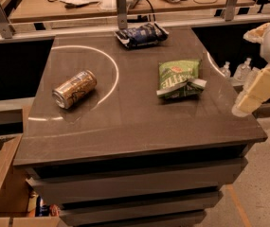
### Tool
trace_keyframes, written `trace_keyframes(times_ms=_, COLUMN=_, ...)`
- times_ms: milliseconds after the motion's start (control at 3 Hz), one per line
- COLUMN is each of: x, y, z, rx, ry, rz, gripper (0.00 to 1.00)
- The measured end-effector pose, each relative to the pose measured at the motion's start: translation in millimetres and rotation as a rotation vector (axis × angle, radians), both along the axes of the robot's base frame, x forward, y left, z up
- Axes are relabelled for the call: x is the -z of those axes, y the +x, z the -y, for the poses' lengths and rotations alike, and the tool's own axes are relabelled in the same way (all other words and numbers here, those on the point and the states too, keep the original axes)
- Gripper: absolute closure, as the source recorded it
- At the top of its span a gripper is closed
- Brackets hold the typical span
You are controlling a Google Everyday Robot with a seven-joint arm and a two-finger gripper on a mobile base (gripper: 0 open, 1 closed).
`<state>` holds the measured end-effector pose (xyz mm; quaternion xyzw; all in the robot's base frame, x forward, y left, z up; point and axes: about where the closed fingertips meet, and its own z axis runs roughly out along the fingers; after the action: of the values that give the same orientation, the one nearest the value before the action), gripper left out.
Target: Move green jalapeno chip bag near orange can
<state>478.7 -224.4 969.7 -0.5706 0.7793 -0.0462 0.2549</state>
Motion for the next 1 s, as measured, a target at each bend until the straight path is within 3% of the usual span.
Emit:
trace_keyframes(times_ms=333, x=8, y=29, z=0, rx=-0.009, ry=0.05, rz=0.058, gripper=0.0)
trace_keyframes(times_ms=667, x=42, y=77, z=-1, rx=0.005, ry=0.104, rz=0.057, gripper=0.0)
trace_keyframes(times_ms=1000, x=44, y=79, z=-1, rx=0.006, ry=0.105, rz=0.054, gripper=0.0)
